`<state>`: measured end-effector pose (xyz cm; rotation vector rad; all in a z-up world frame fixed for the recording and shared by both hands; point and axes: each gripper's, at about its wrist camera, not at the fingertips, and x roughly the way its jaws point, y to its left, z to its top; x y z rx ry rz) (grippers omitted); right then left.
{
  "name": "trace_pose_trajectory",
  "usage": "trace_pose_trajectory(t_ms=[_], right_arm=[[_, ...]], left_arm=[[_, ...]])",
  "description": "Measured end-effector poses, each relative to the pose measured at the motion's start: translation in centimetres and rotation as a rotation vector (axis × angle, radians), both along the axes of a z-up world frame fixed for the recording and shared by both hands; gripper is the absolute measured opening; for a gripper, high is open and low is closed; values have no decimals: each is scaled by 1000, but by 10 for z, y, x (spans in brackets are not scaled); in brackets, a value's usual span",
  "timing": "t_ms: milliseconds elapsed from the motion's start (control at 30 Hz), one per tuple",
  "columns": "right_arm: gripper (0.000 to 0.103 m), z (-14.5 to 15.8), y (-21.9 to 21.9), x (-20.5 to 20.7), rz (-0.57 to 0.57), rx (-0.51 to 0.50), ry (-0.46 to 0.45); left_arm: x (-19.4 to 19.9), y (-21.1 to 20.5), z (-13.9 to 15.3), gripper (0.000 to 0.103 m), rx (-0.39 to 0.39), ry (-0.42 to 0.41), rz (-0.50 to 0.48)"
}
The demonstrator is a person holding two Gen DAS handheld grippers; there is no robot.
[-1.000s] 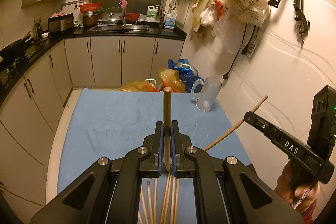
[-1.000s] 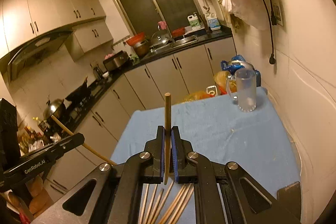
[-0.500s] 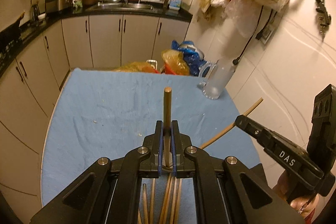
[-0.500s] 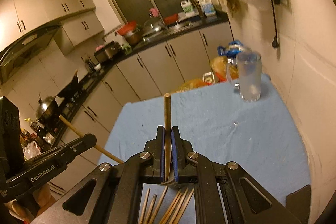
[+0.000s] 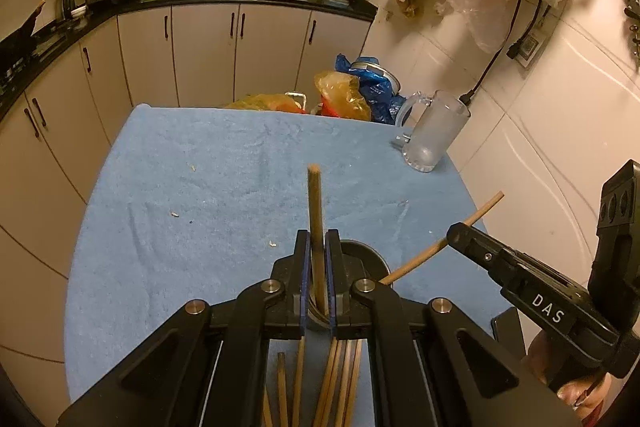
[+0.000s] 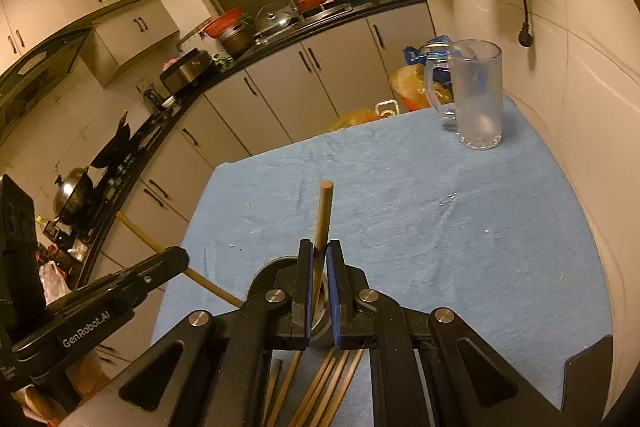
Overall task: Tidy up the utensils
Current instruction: 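Lift the chopsticks upright with both tools and carry them over the grey cup, then open both tools to drop the chopsticks into the grey cup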
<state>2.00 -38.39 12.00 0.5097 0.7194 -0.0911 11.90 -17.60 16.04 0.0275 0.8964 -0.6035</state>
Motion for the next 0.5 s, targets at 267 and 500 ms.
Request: trace_pose_trajectory(t_ms=[267, 500], right_arm=[[32, 10, -6, -16, -14, -2, -53], [32, 15, -7, -49, -15, 29, -99]], left_arm=[[-8, 10, 13, 33, -26, -33, 12], [-34, 32, 23, 34, -31, -82, 13]])
